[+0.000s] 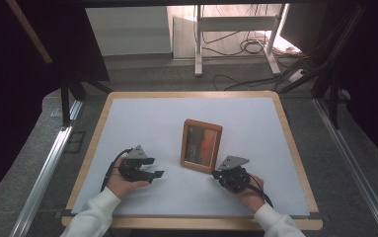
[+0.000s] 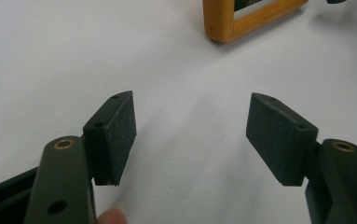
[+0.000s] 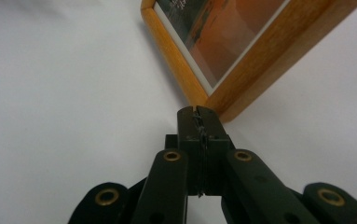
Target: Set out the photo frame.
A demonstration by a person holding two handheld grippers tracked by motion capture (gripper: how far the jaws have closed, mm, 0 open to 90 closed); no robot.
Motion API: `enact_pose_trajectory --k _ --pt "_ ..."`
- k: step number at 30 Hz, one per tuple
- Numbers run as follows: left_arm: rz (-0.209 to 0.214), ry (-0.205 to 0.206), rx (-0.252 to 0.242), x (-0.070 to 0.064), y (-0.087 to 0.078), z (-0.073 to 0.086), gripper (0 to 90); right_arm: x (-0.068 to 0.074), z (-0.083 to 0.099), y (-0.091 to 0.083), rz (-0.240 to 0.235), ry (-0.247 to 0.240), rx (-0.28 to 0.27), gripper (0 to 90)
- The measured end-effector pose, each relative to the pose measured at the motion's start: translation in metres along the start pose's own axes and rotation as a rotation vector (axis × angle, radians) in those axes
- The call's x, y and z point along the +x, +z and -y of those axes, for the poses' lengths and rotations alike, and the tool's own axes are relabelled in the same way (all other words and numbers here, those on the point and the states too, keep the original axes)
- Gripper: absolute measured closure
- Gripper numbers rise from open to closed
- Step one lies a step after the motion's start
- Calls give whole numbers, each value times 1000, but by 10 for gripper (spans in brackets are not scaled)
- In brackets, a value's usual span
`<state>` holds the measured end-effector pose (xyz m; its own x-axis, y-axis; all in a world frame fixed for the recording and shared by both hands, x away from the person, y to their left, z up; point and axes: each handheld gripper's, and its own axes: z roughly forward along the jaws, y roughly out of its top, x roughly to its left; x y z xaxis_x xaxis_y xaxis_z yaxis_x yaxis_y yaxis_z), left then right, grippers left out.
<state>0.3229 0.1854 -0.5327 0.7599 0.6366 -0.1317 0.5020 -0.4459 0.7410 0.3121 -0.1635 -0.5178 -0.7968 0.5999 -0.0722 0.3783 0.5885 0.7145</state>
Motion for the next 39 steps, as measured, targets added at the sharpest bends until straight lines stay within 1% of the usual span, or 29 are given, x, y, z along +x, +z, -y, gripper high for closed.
enact_pose_trajectory --k 6,8,10,19,35,39 --pt "0 0 -2 0 -1 0 332 0 -3 7 9 1 14 895" --pt "0 0 -2 1 -1 0 332 0 -3 9 13 9 20 895" --pt "0 0 -2 1 -1 0 332 -2 -3 10 8 10 19 895" --pt "1 1 0 0 0 1 331 -2 -3 11 11 6 21 897" --pt "3 -1 3 0 0 1 329 -9 -1 11 25 11 33 897" --pt "4 -2 4 1 0 1 328 -11 0 11 26 14 27 897"
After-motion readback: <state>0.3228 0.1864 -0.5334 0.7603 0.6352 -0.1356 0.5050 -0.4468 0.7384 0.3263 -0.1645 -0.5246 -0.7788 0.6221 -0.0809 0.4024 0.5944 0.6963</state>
